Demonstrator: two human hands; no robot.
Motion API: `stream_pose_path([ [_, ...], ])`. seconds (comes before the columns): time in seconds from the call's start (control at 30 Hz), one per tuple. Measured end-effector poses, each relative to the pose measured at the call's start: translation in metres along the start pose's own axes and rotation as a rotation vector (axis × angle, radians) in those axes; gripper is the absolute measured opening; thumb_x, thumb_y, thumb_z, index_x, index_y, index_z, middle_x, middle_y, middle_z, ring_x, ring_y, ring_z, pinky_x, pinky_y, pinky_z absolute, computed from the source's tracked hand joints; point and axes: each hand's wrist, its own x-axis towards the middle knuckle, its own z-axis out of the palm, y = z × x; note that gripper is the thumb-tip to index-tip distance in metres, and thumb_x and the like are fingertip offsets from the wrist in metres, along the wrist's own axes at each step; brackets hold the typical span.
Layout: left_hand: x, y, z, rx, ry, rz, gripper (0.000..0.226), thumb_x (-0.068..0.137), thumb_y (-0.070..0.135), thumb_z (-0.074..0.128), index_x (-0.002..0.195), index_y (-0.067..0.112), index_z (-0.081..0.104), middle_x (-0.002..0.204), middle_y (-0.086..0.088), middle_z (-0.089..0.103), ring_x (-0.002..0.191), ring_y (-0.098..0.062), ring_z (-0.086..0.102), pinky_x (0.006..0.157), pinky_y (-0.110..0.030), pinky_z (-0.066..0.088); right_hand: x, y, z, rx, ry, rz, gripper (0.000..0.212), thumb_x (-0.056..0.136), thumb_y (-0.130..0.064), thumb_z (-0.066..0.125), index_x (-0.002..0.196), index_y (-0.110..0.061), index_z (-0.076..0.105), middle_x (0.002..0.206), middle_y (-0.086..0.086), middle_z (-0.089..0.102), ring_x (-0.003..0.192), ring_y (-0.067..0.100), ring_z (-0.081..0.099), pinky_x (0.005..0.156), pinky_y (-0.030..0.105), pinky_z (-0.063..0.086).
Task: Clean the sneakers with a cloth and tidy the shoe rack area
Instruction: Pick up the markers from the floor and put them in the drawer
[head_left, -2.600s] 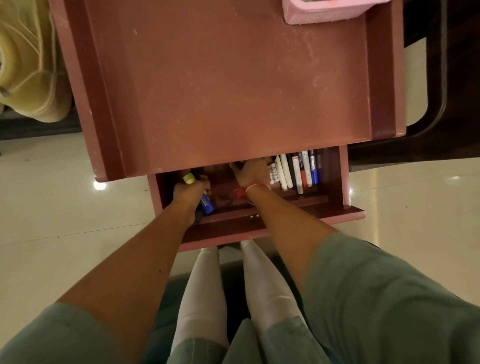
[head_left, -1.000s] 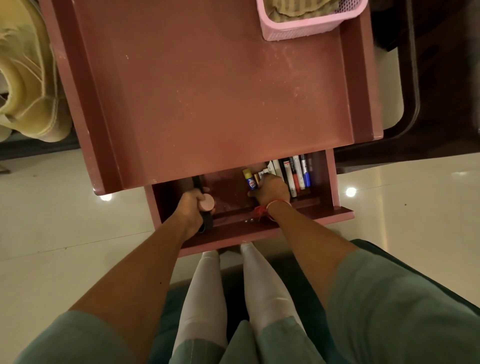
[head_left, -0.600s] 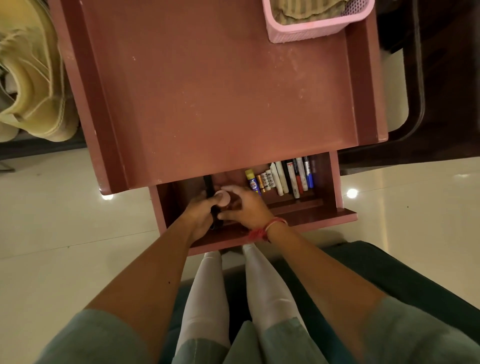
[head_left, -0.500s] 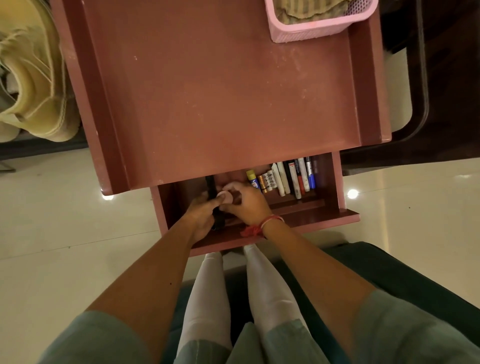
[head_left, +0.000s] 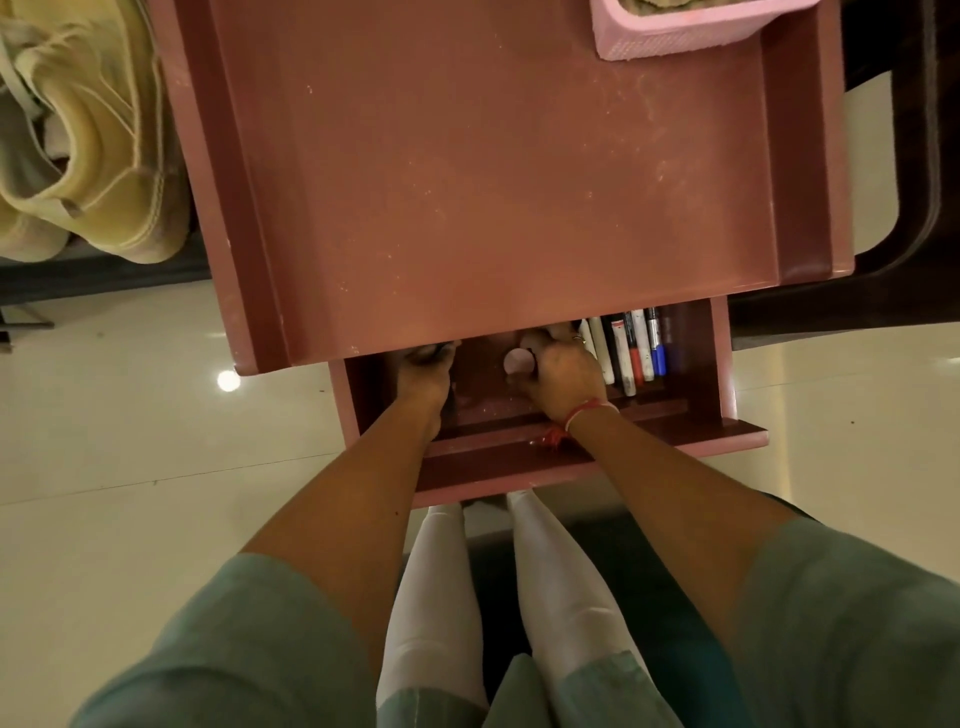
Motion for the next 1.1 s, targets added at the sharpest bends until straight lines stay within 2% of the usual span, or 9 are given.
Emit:
stream_pose_path([
  [0.07, 0.003, 0.000, 0.002, -0.023, 0.080, 0.063, 0.012, 0.086, 0.013, 0.070, 0.095, 0.008, 0.063, 0.086, 0.003, 0.061, 0.087, -0.014, 0.055, 0.092, -0.030, 0.044, -0.005, 0.000, -0.003, 0.126, 0.098, 0.039, 0.049, 0.076, -0.035, 0.070, 0.117, -0.013, 0.054, 0.125, 0.015, 0.047, 0.095, 0.037, 0.056, 0.071, 0.037, 0.047],
  [0.13, 0.005, 0.002, 0.005, -0.008, 0.099, 0.096, 0.017, 0.081, 0.009, 0.074, 0.081, 0.010, 0.057, 0.074, 0.005, 0.059, 0.078, -0.013, 0.056, 0.095, -0.030, 0.045, -0.011, -0.007, -0.006, 0.308, 0.164, 0.065, 0.042, 0.077, -0.033, 0.072, 0.109, -0.010, 0.059, 0.113, 0.015, 0.057, 0.089, 0.035, 0.058, 0.068, 0.034, 0.046],
  [0.27, 0.010, 0.002, 0.010, 0.212, 0.088, 0.117, 0.032, 0.078, 0.009, 0.075, 0.062, 0.017, 0.049, 0.066, 0.004, 0.056, 0.069, -0.013, 0.057, 0.094, -0.033, 0.046, -0.013, -0.035, 0.000, 0.487, -0.152, 0.196, 0.035, 0.071, -0.035, 0.076, 0.084, -0.004, 0.066, 0.089, 0.010, 0.065, 0.082, 0.023, 0.061, 0.066, 0.030, 0.045],
  [0.4, 0.012, -0.002, 0.011, 0.319, 0.002, 0.105, 0.018, 0.084, 0.016, 0.072, 0.074, 0.015, 0.057, 0.072, 0.008, 0.054, 0.068, -0.006, 0.052, 0.086, -0.027, 0.047, -0.010, -0.055, 0.015, 0.462, -0.234, 0.240, 0.029, 0.082, -0.029, 0.065, 0.087, -0.001, 0.066, 0.090, 0.017, 0.067, 0.081, 0.029, 0.061, 0.064, 0.029, 0.042],
  [0.5, 0.007, 0.000, 0.004, 0.392, 0.096, 0.198, 0.025, 0.088, 0.029, 0.068, 0.101, 0.009, 0.065, 0.100, 0.000, 0.068, 0.101, -0.015, 0.059, 0.091, -0.023, 0.040, -0.003, -0.059, 0.029, 0.391, -0.212, 0.330, 0.030, 0.084, -0.028, 0.061, 0.099, -0.002, 0.065, 0.098, 0.017, 0.067, 0.093, 0.032, 0.063, 0.077, 0.036, 0.052],
  [0.57, 0.005, -0.002, -0.005, 0.456, 0.178, 0.188, 0.026, 0.091, 0.033, 0.062, 0.104, 0.010, 0.065, 0.113, -0.005, 0.068, 0.110, -0.025, 0.058, 0.092, -0.029, 0.041, -0.001, -0.058, 0.034, 0.317, -0.207, 0.359, 0.028, 0.085, -0.024, 0.060, 0.102, -0.002, 0.062, 0.104, 0.018, 0.065, 0.098, 0.033, 0.062, 0.080, 0.037, 0.051],
  [0.67, 0.007, -0.011, -0.025, 0.544, 0.179, 0.190, 0.025, 0.093, 0.027, 0.056, 0.102, 0.007, 0.068, 0.106, -0.011, 0.068, 0.096, -0.029, 0.061, 0.078, -0.031, 0.045, -0.002, -0.059, 0.034, 0.260, -0.177, 0.328, 0.024, 0.085, -0.019, 0.060, 0.101, -0.001, 0.062, 0.104, 0.019, 0.064, 0.098, 0.035, 0.062, 0.077, 0.036, 0.051],
  [0.77, 0.004, -0.017, -0.038, 0.550, 0.143, 0.264, 0.020, 0.093, 0.020, 0.054, 0.098, 0.009, 0.070, 0.096, -0.007, 0.064, 0.075, -0.017, 0.053, 0.072, -0.025, 0.040, -0.003, -0.059, 0.030, 0.176, -0.121, 0.284, 0.019, 0.085, -0.015, 0.058, 0.097, -0.001, 0.062, 0.102, 0.019, 0.063, 0.094, 0.035, 0.063, 0.074, 0.036, 0.052],
  [1.1, -0.024, -0.027, -0.053, 0.663, 0.017, 0.419, 0.016, 0.095, 0.014, 0.054, 0.105, 0.015, 0.066, 0.105, 0.001, 0.061, 0.090, -0.011, 0.052, 0.079, -0.022, 0.041, -0.011, -0.048, 0.011, -0.094, -0.136, 0.044, 0.024, 0.092, -0.001, 0.040, 0.103, -0.001, 0.061, 0.114, 0.018, 0.056, 0.094, 0.033, 0.064, 0.077, 0.039, 0.051],
])
